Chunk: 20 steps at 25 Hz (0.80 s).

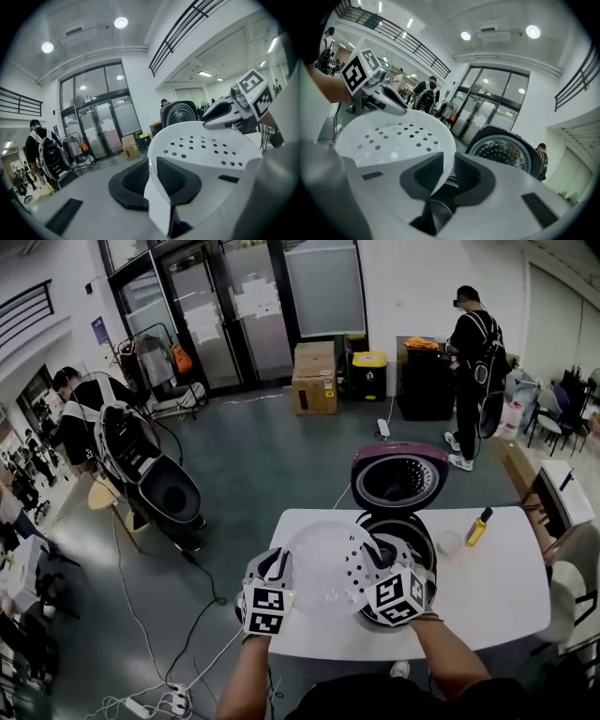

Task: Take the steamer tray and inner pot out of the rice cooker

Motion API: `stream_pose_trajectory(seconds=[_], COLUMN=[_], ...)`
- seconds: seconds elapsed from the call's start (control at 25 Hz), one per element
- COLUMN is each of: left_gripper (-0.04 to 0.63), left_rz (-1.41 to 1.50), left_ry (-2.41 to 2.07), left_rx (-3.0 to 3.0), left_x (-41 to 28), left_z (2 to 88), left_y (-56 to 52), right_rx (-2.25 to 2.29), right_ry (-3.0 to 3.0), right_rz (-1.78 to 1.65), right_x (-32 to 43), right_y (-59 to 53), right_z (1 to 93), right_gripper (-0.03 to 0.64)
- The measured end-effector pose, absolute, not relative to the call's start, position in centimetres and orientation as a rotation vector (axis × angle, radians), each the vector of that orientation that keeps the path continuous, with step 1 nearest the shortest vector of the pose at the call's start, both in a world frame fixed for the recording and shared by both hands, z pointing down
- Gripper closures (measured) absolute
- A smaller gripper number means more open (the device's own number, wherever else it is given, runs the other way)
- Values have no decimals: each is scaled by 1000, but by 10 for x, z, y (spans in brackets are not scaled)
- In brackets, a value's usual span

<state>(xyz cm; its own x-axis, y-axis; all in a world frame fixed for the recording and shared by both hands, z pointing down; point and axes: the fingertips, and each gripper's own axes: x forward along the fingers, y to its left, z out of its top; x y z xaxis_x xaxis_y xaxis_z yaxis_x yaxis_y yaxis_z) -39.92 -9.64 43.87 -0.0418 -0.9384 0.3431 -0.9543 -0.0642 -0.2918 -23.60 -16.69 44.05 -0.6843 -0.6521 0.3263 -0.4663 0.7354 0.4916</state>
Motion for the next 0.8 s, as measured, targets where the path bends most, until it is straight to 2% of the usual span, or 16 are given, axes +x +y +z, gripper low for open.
stream_pose_trajectory(seconds=[0.32,0.56,0.8], left_gripper=[545,543,543], left_rz=[690,696,654], left_ry=[-2117,-2026,-1922], left_rx=[2088,2013,1973], left_x=[-475,-514,-520], left_z=[463,522,601], left_y=[-38,0,11], right_rx=[804,729,688], right_ry=[-2463,-2412,-2325], right_rz=[-465,-394,-320], right_x=[-313,-356,-362], right_y=[-112,-79,-69], right_z=[464,525,599], right_gripper=[545,548,549])
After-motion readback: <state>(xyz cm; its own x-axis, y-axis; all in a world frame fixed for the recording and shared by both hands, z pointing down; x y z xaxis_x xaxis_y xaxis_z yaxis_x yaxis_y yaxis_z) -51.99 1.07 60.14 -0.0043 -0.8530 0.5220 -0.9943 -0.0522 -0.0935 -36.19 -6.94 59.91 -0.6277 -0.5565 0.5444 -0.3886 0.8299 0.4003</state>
